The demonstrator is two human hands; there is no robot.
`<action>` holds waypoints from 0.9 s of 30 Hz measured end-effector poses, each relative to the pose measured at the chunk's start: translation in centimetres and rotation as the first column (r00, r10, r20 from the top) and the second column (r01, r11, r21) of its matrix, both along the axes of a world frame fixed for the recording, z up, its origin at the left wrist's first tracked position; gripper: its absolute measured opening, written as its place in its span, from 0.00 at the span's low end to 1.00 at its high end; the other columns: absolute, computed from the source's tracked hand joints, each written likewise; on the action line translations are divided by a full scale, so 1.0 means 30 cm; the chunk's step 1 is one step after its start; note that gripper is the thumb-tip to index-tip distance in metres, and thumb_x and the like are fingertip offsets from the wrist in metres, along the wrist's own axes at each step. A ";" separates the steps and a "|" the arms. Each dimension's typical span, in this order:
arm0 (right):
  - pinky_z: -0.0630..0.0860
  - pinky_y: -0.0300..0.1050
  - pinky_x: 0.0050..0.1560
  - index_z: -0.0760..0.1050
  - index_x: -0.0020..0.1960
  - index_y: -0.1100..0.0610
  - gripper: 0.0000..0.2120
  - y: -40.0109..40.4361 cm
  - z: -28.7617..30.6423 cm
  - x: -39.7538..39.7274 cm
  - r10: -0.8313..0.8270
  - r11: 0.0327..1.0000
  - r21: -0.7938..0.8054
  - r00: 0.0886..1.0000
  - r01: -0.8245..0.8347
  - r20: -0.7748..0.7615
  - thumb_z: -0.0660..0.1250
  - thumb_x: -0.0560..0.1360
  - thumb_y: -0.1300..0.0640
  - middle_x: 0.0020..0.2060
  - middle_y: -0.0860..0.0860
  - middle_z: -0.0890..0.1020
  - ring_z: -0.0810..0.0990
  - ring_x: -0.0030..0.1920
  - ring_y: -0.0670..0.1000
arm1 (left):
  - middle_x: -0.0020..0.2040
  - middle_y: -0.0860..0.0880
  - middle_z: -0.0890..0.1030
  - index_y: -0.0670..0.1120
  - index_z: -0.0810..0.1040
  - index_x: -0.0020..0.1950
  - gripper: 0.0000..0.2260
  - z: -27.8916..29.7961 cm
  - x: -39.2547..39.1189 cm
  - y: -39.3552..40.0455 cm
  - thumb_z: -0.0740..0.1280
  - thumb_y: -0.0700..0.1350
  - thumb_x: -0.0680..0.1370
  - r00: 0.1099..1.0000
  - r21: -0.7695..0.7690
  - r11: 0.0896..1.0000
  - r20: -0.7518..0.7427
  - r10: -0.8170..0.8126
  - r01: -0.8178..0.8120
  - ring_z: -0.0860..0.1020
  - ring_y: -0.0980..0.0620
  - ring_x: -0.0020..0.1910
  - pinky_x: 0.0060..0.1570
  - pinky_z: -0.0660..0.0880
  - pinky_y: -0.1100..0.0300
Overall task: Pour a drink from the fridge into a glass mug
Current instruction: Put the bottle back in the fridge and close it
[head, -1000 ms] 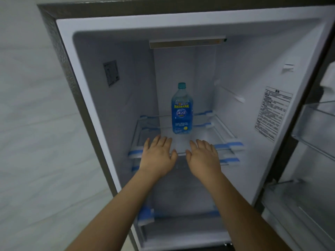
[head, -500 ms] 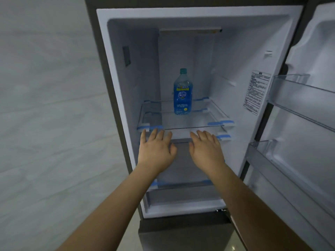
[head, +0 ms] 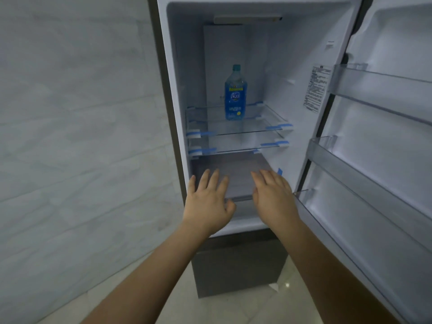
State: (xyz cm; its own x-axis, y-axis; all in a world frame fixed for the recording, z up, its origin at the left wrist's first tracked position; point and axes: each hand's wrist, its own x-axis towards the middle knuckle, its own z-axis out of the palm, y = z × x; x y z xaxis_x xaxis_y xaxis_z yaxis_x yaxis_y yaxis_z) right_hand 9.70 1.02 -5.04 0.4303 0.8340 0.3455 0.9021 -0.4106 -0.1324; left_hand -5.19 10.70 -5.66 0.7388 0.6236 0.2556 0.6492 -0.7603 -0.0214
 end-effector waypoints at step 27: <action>0.52 0.48 0.75 0.60 0.77 0.54 0.23 -1.025 -0.052 0.122 -0.096 0.993 0.060 0.994 0.099 -0.043 0.56 0.82 0.58 0.76 0.53 0.63 0.58 0.77 0.54 | 0.80 0.46 0.58 0.49 0.56 0.80 0.31 -0.166 0.257 -1.001 0.46 0.59 0.79 0.959 -0.074 0.958 -0.044 -0.281 0.278 0.53 0.46 0.79 0.76 0.46 0.43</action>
